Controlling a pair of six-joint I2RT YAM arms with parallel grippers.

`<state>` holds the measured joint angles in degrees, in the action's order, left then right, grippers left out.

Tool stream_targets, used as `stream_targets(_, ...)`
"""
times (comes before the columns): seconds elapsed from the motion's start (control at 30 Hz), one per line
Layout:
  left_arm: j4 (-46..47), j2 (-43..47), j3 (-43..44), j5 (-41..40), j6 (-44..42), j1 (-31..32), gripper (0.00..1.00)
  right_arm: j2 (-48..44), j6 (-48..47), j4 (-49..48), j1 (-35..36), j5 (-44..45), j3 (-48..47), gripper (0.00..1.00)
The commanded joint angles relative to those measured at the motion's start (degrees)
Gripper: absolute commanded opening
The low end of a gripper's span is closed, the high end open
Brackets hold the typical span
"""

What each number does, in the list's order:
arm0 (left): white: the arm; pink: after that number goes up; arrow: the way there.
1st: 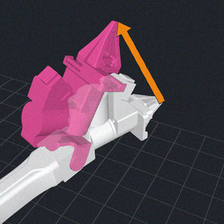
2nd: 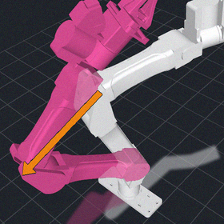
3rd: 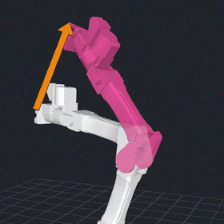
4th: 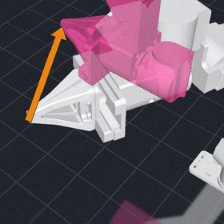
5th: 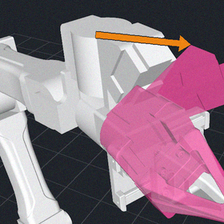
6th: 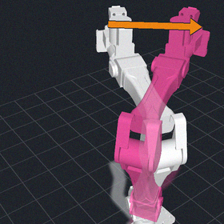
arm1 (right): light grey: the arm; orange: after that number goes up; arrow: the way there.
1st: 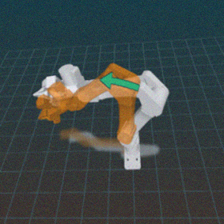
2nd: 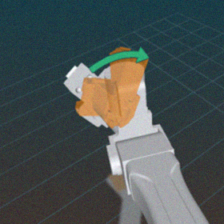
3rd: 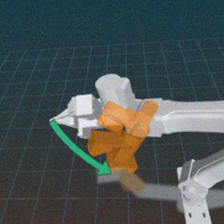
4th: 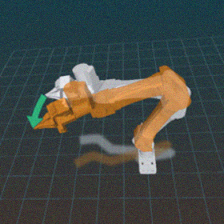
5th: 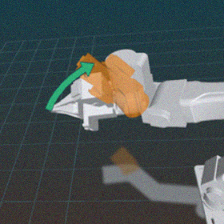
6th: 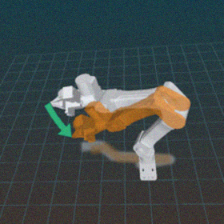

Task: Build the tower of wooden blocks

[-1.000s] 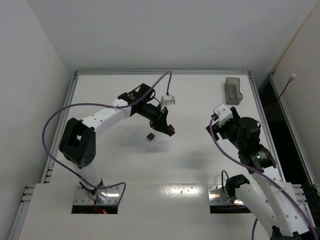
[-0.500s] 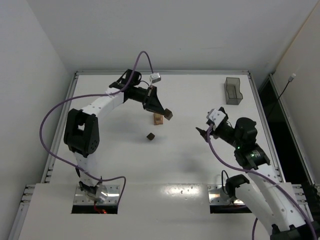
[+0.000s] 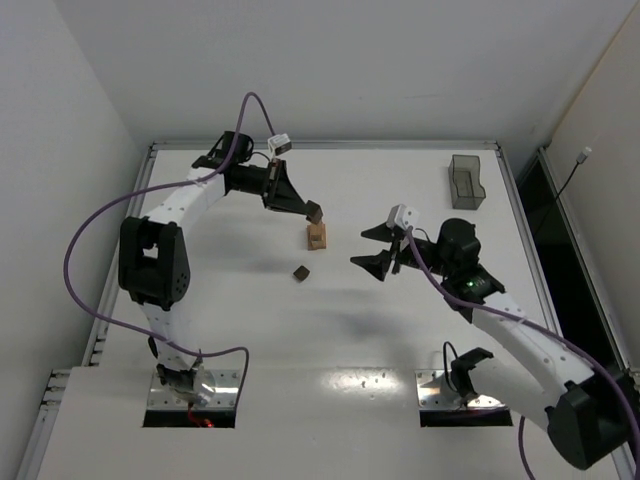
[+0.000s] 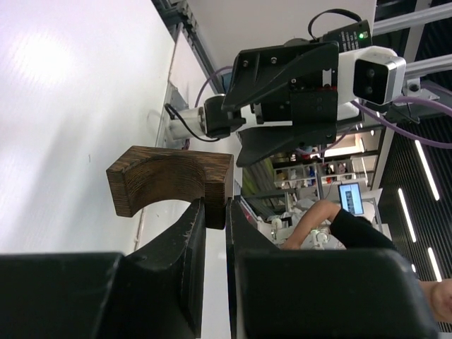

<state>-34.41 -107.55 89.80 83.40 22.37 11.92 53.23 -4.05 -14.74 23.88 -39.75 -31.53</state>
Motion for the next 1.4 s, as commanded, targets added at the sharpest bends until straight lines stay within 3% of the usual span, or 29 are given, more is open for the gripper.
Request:
stream_targets(0.0,-0.4,4.6,1.4,9.2,0.6,0.2,0.0,3.3,6.9,-17.6,2.9,-0.5,-1.6,0.59)
stream_targets(0.5,4.1,8.3,-0.9,9.2,7.1,1.4,0.0,14.3,8.2,-31.6,5.7,13.5,-3.3,0.57)
stream_targets(1.37,6.3,8.8,-1.5,9.2,8.1,6.4,0.0,21.2,4.1,-32.1,12.1,11.3,-9.7,0.63)
